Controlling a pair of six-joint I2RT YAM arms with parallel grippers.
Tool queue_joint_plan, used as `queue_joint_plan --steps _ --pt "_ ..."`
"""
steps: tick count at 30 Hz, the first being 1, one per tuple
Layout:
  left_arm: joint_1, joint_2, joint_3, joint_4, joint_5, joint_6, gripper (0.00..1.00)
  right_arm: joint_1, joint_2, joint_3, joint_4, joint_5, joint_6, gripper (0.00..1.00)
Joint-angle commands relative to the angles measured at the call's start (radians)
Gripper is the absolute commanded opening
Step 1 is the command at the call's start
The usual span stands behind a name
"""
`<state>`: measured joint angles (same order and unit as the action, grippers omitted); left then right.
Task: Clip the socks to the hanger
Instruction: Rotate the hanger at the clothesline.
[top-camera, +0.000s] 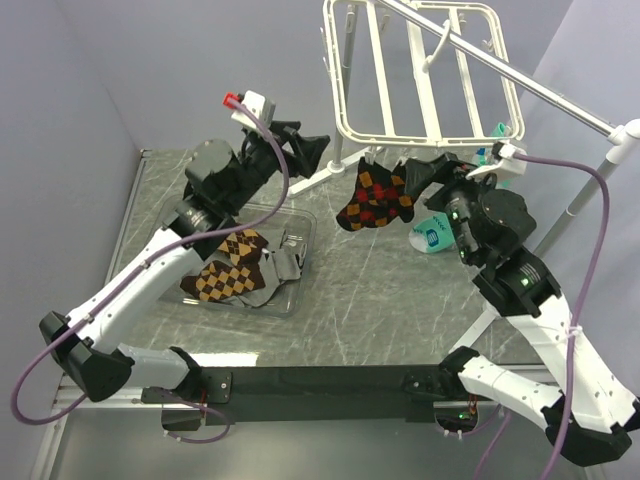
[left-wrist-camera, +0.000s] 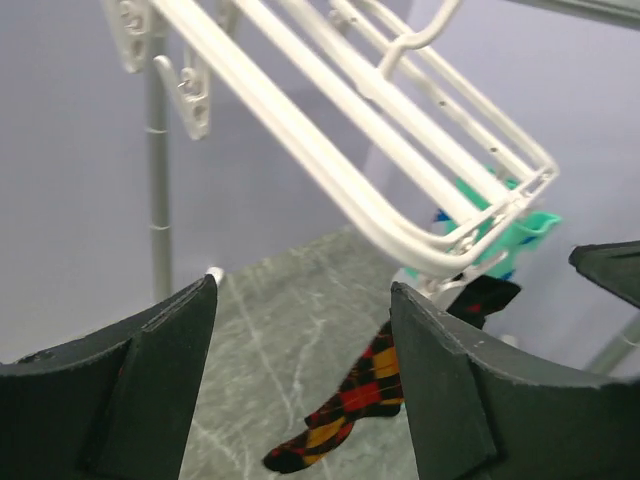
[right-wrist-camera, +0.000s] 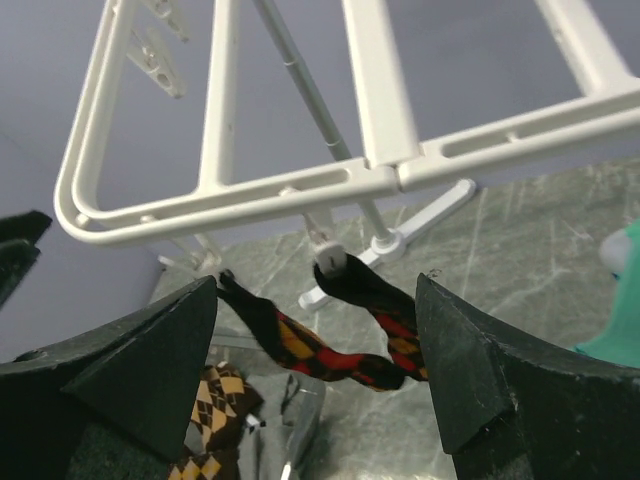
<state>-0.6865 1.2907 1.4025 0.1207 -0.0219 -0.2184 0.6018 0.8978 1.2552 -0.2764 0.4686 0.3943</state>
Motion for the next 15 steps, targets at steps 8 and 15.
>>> queue_joint_plan --steps 8,15 --pt "0.058 0.192 0.442 -0.269 0.192 -0.108 0.80 -0.005 -0.157 -0.100 -0.213 0.058 0.011 0.85" --pt "0.058 0.344 0.651 -0.331 0.147 -0.156 0.76 -0.005 -0.192 -0.122 -0.230 0.021 0.012 0.83"
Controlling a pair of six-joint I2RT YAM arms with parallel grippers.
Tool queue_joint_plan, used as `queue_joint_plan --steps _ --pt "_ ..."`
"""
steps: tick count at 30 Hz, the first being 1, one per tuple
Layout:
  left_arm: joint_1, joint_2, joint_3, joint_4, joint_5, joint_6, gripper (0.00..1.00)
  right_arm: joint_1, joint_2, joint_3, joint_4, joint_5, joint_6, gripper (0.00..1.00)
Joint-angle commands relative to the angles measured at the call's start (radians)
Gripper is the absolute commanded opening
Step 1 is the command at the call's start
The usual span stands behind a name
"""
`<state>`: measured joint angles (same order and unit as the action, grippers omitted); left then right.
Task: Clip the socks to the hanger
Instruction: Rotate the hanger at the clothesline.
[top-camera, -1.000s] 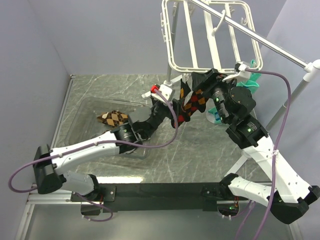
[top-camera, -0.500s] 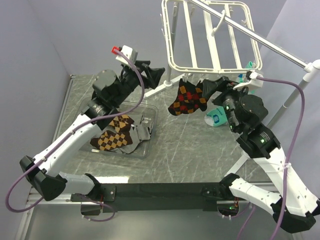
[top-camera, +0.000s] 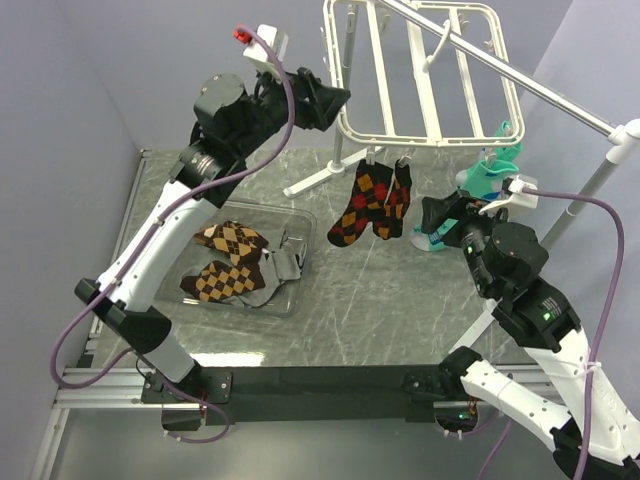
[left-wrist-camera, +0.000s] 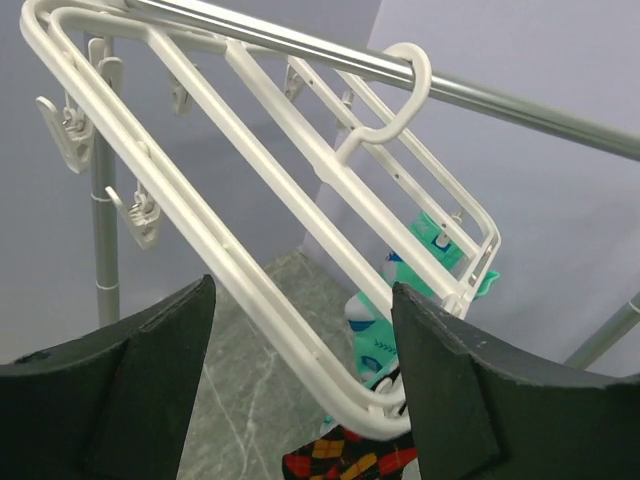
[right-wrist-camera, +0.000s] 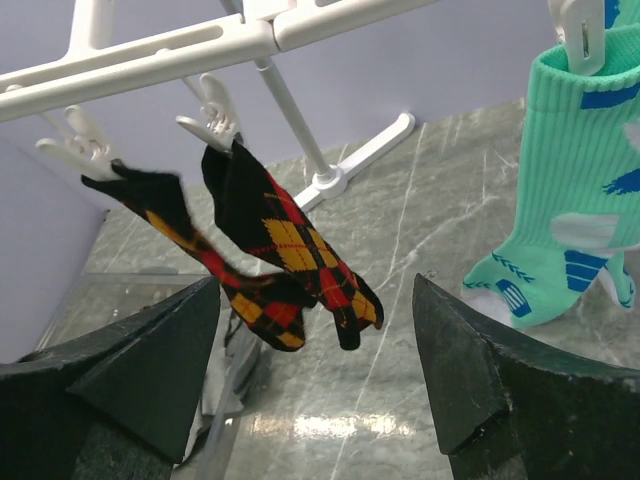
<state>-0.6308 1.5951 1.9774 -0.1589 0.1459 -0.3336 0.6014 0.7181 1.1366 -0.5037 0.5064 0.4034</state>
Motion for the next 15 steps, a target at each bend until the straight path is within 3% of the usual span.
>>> queue_joint_plan --steps 1,5,8,9,12,15 --pt "0.002 0.066 0.090 -0.056 -0.038 -0.054 0.75 -0.006 -0.014 -0.001 -0.001 -0.037 0.002 0.83" --pt "0.002 0.098 0.098 -0.035 -0.097 -0.094 0.67 -0.005 -0.031 0.008 0.024 -0.071 -0.012 0.82" --pt "0.002 0.111 0.078 -0.002 -0.098 -0.131 0.54 -0.005 -0.031 0.020 0.033 -0.071 -0.026 0.81" --pt "0.002 0.114 0.075 0.002 -0.095 -0.140 0.45 -0.005 -0.031 0.025 0.033 -0.071 -0.029 0.81" --pt "0.002 0.120 0.058 0.024 -0.077 -0.182 0.30 -0.005 -0.028 0.052 0.034 -0.054 -0.029 0.81" --pt "0.000 0.092 -0.020 0.091 -0.068 -0.231 0.23 -0.006 -0.035 0.081 0.045 -0.037 -0.028 0.81"
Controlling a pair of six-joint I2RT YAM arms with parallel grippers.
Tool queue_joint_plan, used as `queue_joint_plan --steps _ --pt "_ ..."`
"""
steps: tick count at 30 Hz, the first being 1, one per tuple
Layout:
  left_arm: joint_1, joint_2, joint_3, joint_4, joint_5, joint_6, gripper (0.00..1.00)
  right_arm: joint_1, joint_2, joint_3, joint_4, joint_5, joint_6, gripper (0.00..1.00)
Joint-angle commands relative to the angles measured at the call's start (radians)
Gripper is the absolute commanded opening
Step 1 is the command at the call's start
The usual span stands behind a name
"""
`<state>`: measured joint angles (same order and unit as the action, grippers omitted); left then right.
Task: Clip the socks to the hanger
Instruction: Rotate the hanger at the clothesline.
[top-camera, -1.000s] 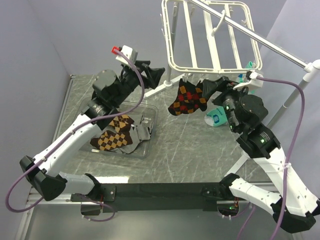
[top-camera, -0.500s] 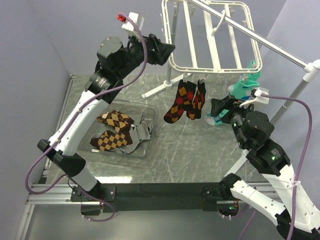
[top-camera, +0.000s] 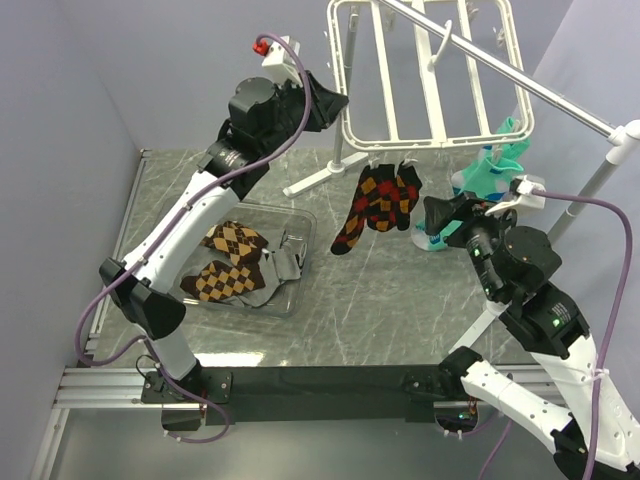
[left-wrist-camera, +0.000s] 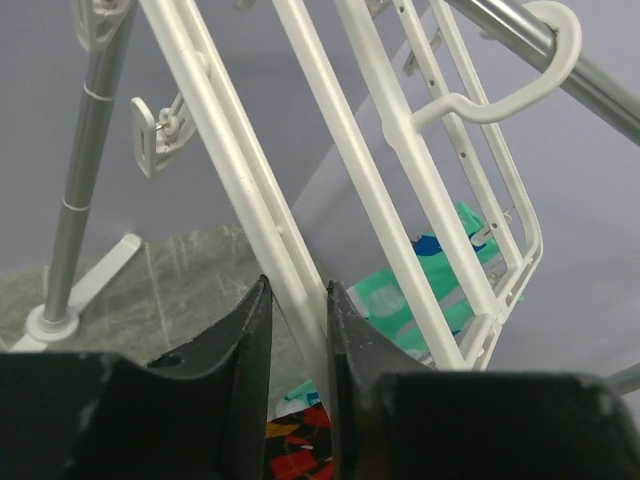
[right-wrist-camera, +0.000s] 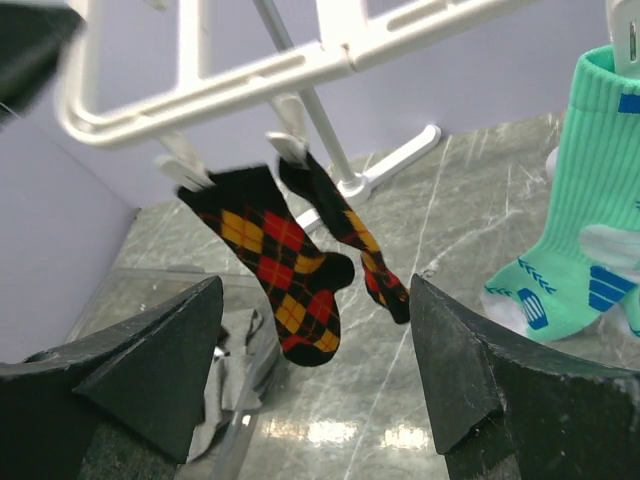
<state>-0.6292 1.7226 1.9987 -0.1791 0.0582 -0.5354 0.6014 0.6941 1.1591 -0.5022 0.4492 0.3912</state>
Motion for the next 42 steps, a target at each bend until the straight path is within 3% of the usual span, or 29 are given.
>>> queue_joint_plan --steps 1,7,18,25,34,42 --pt "-0.003 -0.063 -0.072 0.137 0.020 -0.056 0.23 -0.005 -0.016 0.076 0.047 0.022 -0.021 0.81" --pt "-0.021 -0.158 -0.268 0.271 0.037 -0.124 0.23 -0.006 -0.008 0.125 0.083 -0.009 -0.072 0.81" --pt "-0.109 -0.190 -0.311 0.314 0.045 -0.132 0.23 -0.005 0.125 0.240 0.126 -0.078 -0.156 0.81" --pt "-0.144 -0.245 -0.434 0.401 0.029 -0.179 0.25 -0.005 0.137 0.244 0.175 -0.138 -0.236 0.81" --pt "-0.216 -0.213 -0.426 0.438 0.019 -0.181 0.25 -0.005 0.140 0.237 0.271 -0.398 -0.461 0.72" --pt "-0.244 -0.207 -0.437 0.470 -0.026 -0.199 0.24 -0.005 0.243 0.252 0.243 -0.443 -0.630 0.72"
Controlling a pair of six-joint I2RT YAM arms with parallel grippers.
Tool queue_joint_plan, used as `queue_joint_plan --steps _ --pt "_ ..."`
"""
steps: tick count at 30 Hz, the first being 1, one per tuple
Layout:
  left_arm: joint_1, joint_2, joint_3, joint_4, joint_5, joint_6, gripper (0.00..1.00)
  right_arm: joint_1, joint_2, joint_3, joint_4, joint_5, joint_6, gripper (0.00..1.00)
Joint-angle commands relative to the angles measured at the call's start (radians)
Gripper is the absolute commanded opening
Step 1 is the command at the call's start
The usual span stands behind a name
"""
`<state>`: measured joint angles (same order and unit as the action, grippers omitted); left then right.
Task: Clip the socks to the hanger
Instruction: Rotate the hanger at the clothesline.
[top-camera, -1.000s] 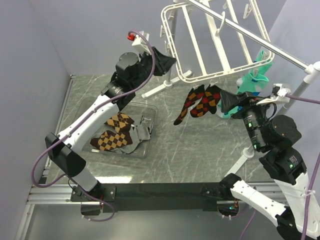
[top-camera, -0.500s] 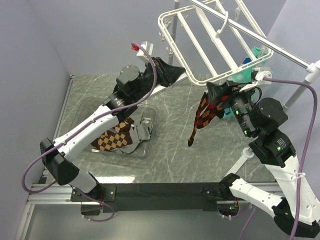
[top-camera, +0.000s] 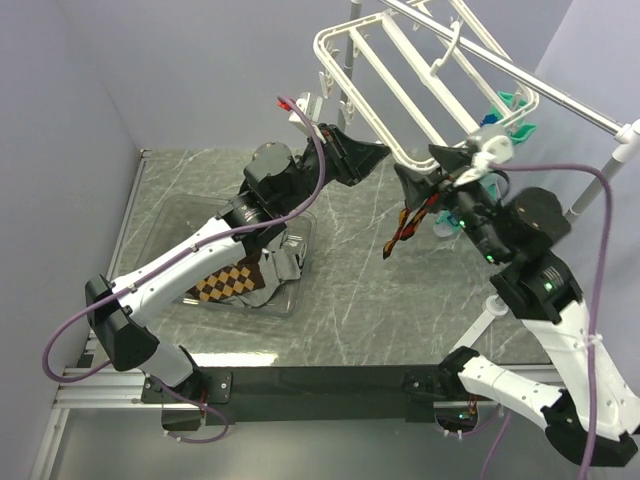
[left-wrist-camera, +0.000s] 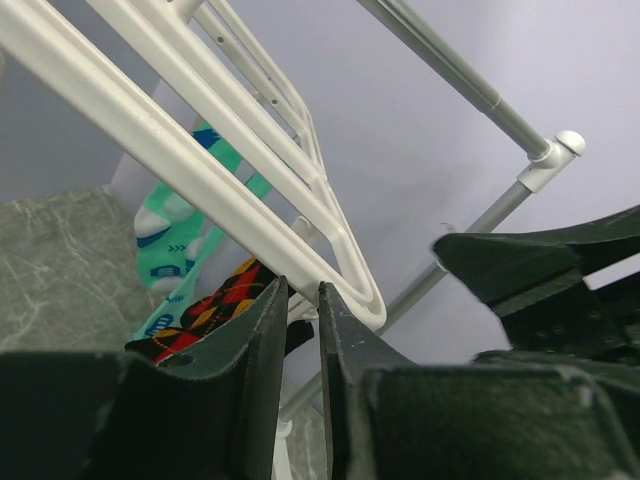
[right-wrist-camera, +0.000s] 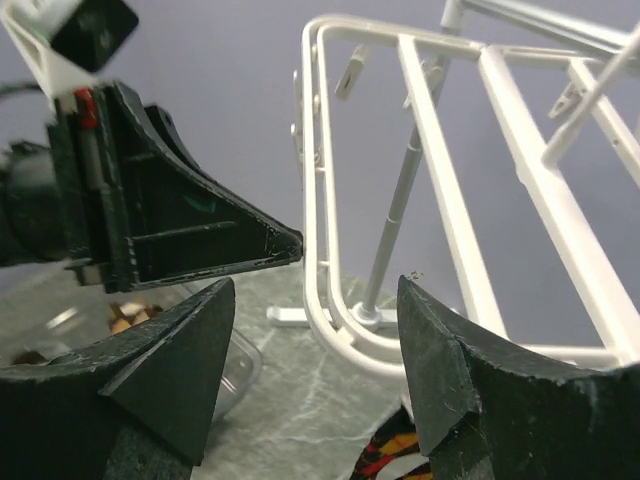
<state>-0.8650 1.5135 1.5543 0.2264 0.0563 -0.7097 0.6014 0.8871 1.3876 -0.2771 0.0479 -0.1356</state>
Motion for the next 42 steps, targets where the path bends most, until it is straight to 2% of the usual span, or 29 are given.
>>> queue_joint_plan --steps 1,6,13,15,19,20,23,25,26,28,30,34,36,42 --pt "-0.012 0.001 0.000 0.071 -0.024 -0.027 0.24 -0.005 0.061 0.028 0.012 -0.045 -0.123 0.72" --pt "-0.022 0.007 0.000 0.082 -0.024 -0.017 0.24 -0.005 0.118 0.065 -0.007 -0.066 -0.196 0.72" --pt "-0.023 0.002 0.009 0.070 -0.046 0.004 0.24 -0.005 0.136 0.054 0.003 -0.007 -0.266 0.67" --pt "-0.022 0.002 0.015 0.067 -0.044 0.009 0.24 -0.005 0.150 0.054 0.003 0.000 -0.274 0.57" --pt "-0.022 -0.004 0.018 0.056 -0.047 0.019 0.25 -0.005 0.177 0.050 0.004 0.049 -0.295 0.42" --pt "-0.022 -0.006 0.020 0.045 -0.052 0.026 0.26 -0.003 0.180 0.048 0.006 0.073 -0.297 0.35" --pt "-0.017 -0.032 0.016 0.025 -0.087 0.067 0.32 -0.005 0.182 0.037 0.013 0.104 -0.308 0.29" --pt "-0.003 -0.062 0.007 0.008 -0.096 0.085 0.39 -0.005 0.165 0.021 0.025 0.110 -0.317 0.28" --pt "0.007 -0.070 0.007 0.001 -0.086 0.093 0.48 -0.005 0.159 0.015 0.029 0.112 -0.318 0.28" --pt "0.062 -0.087 0.029 -0.048 -0.065 0.104 0.54 -0.005 0.138 -0.005 0.041 0.113 -0.328 0.28" --pt "0.109 -0.099 0.044 -0.082 -0.029 0.101 0.57 -0.005 0.122 -0.019 0.049 0.119 -0.331 0.28" --pt "0.207 -0.107 0.075 -0.104 -0.053 0.127 0.64 -0.005 0.112 -0.028 0.033 0.119 -0.331 0.27" --pt "0.222 -0.079 0.134 -0.116 -0.053 0.165 0.68 -0.005 0.107 -0.041 0.033 0.119 -0.331 0.27" --pt "0.241 0.045 0.329 -0.194 -0.053 0.243 0.72 -0.006 0.111 -0.036 0.012 0.118 -0.325 0.27"
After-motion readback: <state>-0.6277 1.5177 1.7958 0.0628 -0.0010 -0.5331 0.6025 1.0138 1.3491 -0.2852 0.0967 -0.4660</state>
